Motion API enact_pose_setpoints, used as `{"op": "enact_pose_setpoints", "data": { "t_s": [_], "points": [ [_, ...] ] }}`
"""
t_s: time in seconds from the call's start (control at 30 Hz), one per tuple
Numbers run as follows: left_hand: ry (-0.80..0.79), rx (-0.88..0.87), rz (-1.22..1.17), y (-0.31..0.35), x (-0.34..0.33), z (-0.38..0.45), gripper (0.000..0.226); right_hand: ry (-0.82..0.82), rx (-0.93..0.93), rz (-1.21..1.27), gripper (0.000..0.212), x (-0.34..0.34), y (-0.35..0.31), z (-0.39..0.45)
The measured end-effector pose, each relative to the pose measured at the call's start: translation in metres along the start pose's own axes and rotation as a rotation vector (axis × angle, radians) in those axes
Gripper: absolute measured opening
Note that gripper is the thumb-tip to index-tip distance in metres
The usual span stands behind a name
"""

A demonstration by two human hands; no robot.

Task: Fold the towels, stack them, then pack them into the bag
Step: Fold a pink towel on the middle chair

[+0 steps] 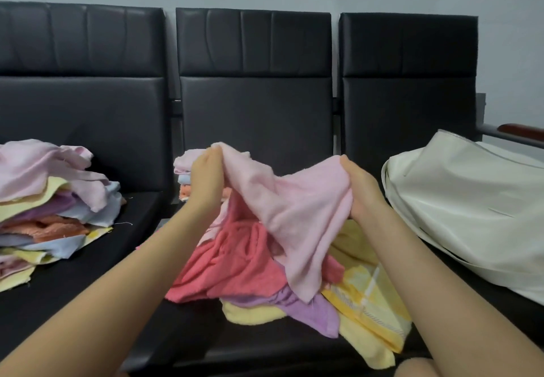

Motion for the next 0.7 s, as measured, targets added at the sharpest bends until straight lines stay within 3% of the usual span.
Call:
{"op": "enact_pose_setpoints", "data": {
  "t_s": [0.07,0.2,0.27,0.37,0.5,0.63,0.7],
  "points": [
    [0.068,0.027,-0.11,-0.001,0.017,0.006,0.022,-0.051,-0.095,0.084,0.039,0.0,0.003,0.003],
    [0.184,0.116,-0.102,-0.015,0.048,0.014,0.02,-0.062,-0.036,0.093,0.033,0.008,0.017,0.011],
    [0.166,0.172,-0.114,-0.024,0.053,0.008,0.026,-0.049,-0.076,0.057,0.022,0.01,0.029,0.011],
    [0.113,0.2,-0.058,-0.034,0.058,-0.002,0.024,-0.071,-0.212,-0.122,0.032,0.01,0.053,0.007],
    [0.083,-0.002,0.139,-0.031,0.072,-0.001,0.017,-0.136,-0.204,-0.523,0.037,0.022,0.06,0.006],
    [0.043,-0.225,0.223,-0.015,0.074,-0.007,0.039,-0.162,-0.061,-0.421,0.008,0.015,0.044,-0.003],
    [0.031,-0.296,0.202,-0.002,0.07,-0.016,0.042,-0.167,-0.023,-0.33,0.011,0.009,0.03,-0.008]
  ]
}}
Point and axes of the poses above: each hand's wrist, its own z-axis towards the middle knuckle, its own x-axis out of the back of the hand, y = z × x, the point moved 4 cm from there along z, towards the middle knuckle, and after that the axes turned 4 degrees about -z, right-handed, at the moved point
